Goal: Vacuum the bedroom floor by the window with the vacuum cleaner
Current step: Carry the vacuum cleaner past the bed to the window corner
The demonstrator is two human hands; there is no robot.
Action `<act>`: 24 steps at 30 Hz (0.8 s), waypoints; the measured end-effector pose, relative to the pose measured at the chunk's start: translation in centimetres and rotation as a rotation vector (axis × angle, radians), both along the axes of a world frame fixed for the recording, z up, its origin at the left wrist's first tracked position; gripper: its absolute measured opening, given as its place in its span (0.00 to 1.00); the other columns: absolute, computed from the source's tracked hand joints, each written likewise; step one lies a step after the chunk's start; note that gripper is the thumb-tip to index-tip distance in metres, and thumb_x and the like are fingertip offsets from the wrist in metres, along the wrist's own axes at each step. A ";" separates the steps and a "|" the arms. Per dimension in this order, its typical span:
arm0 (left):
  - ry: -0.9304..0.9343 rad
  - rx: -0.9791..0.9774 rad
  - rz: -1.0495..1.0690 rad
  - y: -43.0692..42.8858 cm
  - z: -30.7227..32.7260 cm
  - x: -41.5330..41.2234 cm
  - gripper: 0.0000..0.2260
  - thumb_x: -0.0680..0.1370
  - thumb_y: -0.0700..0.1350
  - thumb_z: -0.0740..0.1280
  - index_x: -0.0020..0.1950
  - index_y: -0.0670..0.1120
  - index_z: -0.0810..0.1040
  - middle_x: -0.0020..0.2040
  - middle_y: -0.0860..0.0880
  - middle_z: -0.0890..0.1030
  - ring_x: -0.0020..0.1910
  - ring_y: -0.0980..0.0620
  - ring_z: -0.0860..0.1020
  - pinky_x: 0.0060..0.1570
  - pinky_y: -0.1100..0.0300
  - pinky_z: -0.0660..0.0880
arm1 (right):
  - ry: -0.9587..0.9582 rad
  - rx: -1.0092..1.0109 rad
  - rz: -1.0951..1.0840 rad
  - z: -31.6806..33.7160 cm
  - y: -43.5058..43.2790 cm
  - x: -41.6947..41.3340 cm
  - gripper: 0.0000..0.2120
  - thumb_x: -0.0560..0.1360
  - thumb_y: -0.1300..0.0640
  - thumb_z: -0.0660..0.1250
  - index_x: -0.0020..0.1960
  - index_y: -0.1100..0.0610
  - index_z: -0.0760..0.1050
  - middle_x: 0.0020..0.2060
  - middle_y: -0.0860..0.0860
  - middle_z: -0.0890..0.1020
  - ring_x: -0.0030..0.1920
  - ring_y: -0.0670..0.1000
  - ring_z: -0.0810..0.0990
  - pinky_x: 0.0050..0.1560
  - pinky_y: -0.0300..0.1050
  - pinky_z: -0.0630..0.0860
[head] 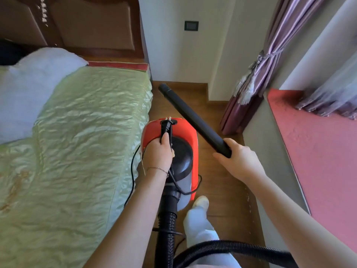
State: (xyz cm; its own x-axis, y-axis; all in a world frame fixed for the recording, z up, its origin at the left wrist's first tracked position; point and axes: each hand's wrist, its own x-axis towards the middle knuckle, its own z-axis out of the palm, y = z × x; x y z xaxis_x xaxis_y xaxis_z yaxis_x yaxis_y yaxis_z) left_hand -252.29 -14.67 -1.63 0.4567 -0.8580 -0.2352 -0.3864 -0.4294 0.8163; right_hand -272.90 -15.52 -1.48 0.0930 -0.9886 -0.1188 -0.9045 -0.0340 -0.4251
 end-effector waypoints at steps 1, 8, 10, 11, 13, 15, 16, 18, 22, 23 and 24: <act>-0.001 0.010 0.008 -1.6 -0.2 0.2 0.23 0.81 0.51 0.52 0.29 0.47 0.73 0.26 0.51 0.75 0.28 0.50 0.73 0.35 0.58 0.66 | -0.007 0.007 0.005 -0.4 -1.7 0.3 0.22 0.75 0.45 0.65 0.68 0.48 0.68 0.49 0.52 0.81 0.45 0.54 0.80 0.40 0.40 0.70; -0.009 0.063 0.037 -14.6 -1.0 1.5 0.23 0.81 0.53 0.53 0.30 0.46 0.74 0.25 0.51 0.75 0.30 0.48 0.74 0.35 0.58 0.67 | -0.097 0.060 0.028 -2.6 -15.7 2.6 0.19 0.74 0.45 0.66 0.63 0.48 0.71 0.44 0.52 0.81 0.44 0.57 0.81 0.41 0.44 0.74; -0.027 0.064 0.041 -18.4 -0.6 1.7 0.23 0.81 0.52 0.52 0.30 0.46 0.74 0.25 0.51 0.75 0.28 0.50 0.74 0.31 0.60 0.65 | -0.096 0.078 0.034 -2.6 -19.6 2.8 0.19 0.74 0.46 0.65 0.63 0.48 0.71 0.45 0.52 0.82 0.44 0.57 0.81 0.43 0.46 0.77; -0.031 0.063 0.047 -20.2 -0.5 1.9 0.23 0.81 0.52 0.52 0.30 0.46 0.74 0.25 0.51 0.75 0.28 0.51 0.73 0.31 0.60 0.64 | -0.101 0.085 0.033 -2.6 -21.6 2.9 0.19 0.74 0.46 0.65 0.63 0.49 0.70 0.45 0.52 0.81 0.44 0.57 0.81 0.44 0.47 0.78; -0.026 0.057 0.064 -23.8 0.0 2.3 0.23 0.82 0.51 0.52 0.31 0.46 0.73 0.26 0.51 0.75 0.28 0.51 0.73 0.30 0.60 0.64 | -0.112 0.093 0.033 -2.4 -25.3 3.0 0.18 0.75 0.46 0.65 0.63 0.49 0.71 0.43 0.51 0.80 0.42 0.56 0.80 0.43 0.46 0.77; -0.013 0.037 0.075 -27.1 0.3 2.6 0.23 0.82 0.50 0.52 0.30 0.46 0.73 0.25 0.51 0.74 0.28 0.51 0.73 0.30 0.60 0.65 | -0.096 0.092 0.032 -2.4 -28.7 3.0 0.18 0.75 0.46 0.65 0.63 0.49 0.70 0.41 0.50 0.78 0.40 0.55 0.78 0.40 0.44 0.74; -0.007 0.028 0.079 -28.7 0.5 2.7 0.23 0.82 0.50 0.52 0.29 0.46 0.72 0.25 0.51 0.74 0.27 0.51 0.72 0.30 0.61 0.65 | -0.080 0.090 0.034 -2.5 -30.3 3.0 0.19 0.75 0.45 0.65 0.64 0.48 0.70 0.42 0.50 0.78 0.40 0.55 0.78 0.40 0.44 0.74; -0.009 0.022 0.086 -31.7 1.0 3.2 0.23 0.82 0.50 0.52 0.28 0.46 0.72 0.25 0.51 0.74 0.27 0.51 0.72 0.31 0.62 0.65 | -0.049 0.092 0.039 -2.6 -33.2 3.1 0.20 0.75 0.45 0.65 0.65 0.48 0.69 0.43 0.50 0.79 0.43 0.56 0.80 0.40 0.43 0.74; 0.000 0.021 0.076 -37.7 0.7 4.3 0.24 0.82 0.50 0.52 0.28 0.45 0.72 0.25 0.51 0.74 0.27 0.52 0.72 0.30 0.61 0.64 | -0.046 0.083 0.035 -2.8 -39.2 4.3 0.20 0.75 0.45 0.65 0.65 0.48 0.70 0.43 0.50 0.79 0.43 0.56 0.81 0.42 0.45 0.77; 0.000 0.023 0.066 -39.2 0.4 4.5 0.24 0.82 0.50 0.52 0.28 0.45 0.72 0.25 0.51 0.74 0.27 0.52 0.72 0.29 0.61 0.64 | -0.049 0.079 0.034 -2.9 -40.7 4.7 0.20 0.75 0.45 0.65 0.65 0.48 0.69 0.43 0.50 0.80 0.42 0.55 0.81 0.43 0.46 0.78; -0.001 0.025 0.048 -40.8 0.0 4.8 0.24 0.82 0.50 0.52 0.28 0.45 0.72 0.25 0.51 0.74 0.27 0.52 0.72 0.29 0.61 0.64 | -0.051 0.075 0.029 -3.2 -42.4 5.1 0.20 0.75 0.44 0.65 0.65 0.48 0.69 0.43 0.50 0.80 0.42 0.55 0.81 0.43 0.47 0.79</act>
